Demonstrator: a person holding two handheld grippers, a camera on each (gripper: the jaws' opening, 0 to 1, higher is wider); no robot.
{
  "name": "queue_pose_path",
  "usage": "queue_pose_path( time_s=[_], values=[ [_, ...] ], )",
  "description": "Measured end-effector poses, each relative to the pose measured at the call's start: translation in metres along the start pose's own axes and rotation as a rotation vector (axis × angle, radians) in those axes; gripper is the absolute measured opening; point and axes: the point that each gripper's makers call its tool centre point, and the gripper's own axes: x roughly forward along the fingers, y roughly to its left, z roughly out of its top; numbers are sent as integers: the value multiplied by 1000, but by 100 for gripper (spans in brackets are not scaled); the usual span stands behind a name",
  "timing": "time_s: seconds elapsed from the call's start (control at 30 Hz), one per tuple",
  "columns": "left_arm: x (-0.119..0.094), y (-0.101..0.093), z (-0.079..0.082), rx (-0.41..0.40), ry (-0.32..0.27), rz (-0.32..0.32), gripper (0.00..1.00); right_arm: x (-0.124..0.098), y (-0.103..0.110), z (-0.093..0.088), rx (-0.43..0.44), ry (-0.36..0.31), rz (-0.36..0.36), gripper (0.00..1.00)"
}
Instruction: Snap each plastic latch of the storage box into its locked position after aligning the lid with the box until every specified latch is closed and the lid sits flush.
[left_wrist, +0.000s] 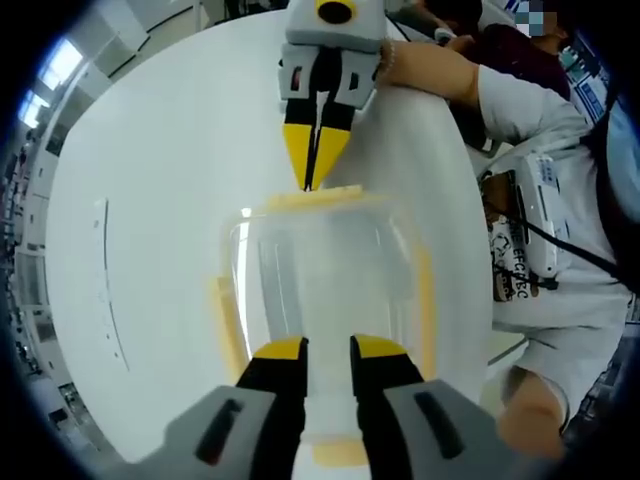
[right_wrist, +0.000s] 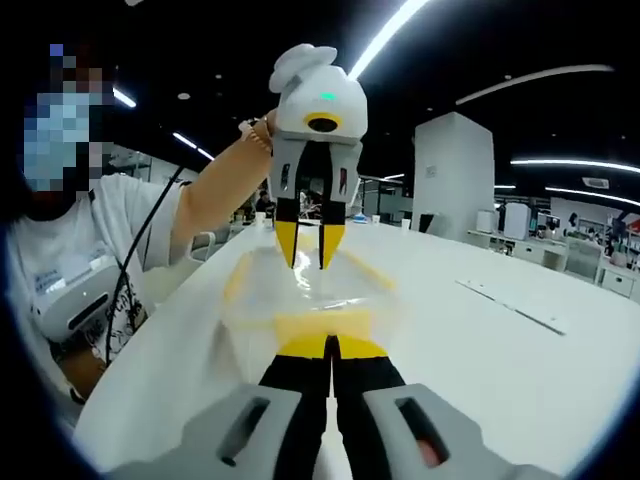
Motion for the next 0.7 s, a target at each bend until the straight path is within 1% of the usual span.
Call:
queue_pose_path(
  time_s=[0.07, 0.2, 0.33, 0.4, 0.57, 0.63, 0.7],
  values=[
    [-2, 2, -1, 0, -2, 0, 17, 0, 0, -1, 2, 6, 2, 0],
    [0, -1, 0, 3, 3, 0, 17, 0, 2, 0, -1, -3, 3, 0],
    [3, -4, 1, 5, 2, -1, 16, 1, 1, -1, 38, -21, 9, 0],
    [3, -4, 1, 1, 4, -1, 16, 1, 1, -1, 73, -31, 16, 0],
    [4, -3, 0, 2, 24, 5, 16, 4, 2, -1, 89, -25, 17, 0],
    [4, -3, 0, -11, 15, 3, 16, 5, 2, -1, 93, -22, 16, 0],
    [4, -4, -1, -14, -9, 1, 15, 5, 2, -1, 96, -16, 13, 0]
  ],
)
